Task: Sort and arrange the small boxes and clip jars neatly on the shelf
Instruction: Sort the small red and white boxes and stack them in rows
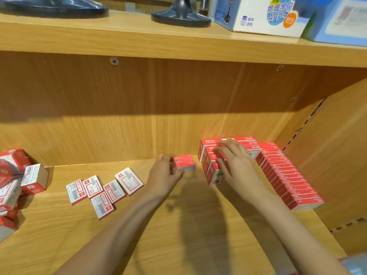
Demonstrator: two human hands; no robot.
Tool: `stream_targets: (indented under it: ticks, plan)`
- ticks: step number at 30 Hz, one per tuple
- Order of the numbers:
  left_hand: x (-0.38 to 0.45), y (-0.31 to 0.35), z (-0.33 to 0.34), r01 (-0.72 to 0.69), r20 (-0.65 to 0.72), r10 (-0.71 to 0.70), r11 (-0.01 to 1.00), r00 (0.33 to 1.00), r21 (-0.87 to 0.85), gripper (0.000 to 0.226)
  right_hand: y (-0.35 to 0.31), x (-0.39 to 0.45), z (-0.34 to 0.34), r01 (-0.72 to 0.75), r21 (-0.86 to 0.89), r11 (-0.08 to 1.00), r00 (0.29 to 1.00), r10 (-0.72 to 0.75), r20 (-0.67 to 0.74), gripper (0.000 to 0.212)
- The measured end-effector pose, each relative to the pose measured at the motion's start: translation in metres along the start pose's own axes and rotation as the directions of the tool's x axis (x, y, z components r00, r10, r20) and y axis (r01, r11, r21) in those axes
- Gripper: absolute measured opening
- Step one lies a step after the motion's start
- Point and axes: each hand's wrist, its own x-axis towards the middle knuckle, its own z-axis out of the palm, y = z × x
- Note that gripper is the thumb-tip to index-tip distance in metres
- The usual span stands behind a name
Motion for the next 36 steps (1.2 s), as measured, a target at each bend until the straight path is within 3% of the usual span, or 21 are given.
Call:
stream_targets:
  ticks: [3,8,14,21,26,36]
  plan:
    - [0.006,0.007,0.009,0.014,-0.023,-0.015,1.000,1.000,-0.020,0.032,0.007,-0.002,0.005,-0.069,0.071,0.995,0.992,0.061,0.113,0.041]
    - [0.006,0.014,0.024,0.020,-0.099,-0.039,0.982,0.994,-0.186,0.036,0.008,0.001,0.005,-0.072,0.101,0.992,0.985,0.054,0.166,0.047]
    - [0.002,0.013,0.030,-0.021,-0.195,-0.011,0.986,0.981,-0.163,0.027,0.013,0.001,0.001,-0.047,0.058,0.997,0.935,0.023,0.353,0.088]
    - [0.006,0.016,0.027,0.001,-0.172,-0.025,0.990,0.985,-0.138,0.026,0.017,0.004,-0.002,0.025,0.056,0.998,0.912,-0.045,0.407,0.082]
    - [0.010,0.011,0.023,-0.081,-0.125,0.078,0.996,0.989,-0.026,0.024,0.020,0.004,-0.001,0.103,0.057,0.993,0.899,-0.117,0.423,0.078]
    - [0.004,0.018,0.021,-0.088,-0.123,0.084,0.996,0.989,-0.027,0.031,0.020,0.003,-0.001,0.072,0.089,0.993,0.912,-0.101,0.397,0.080]
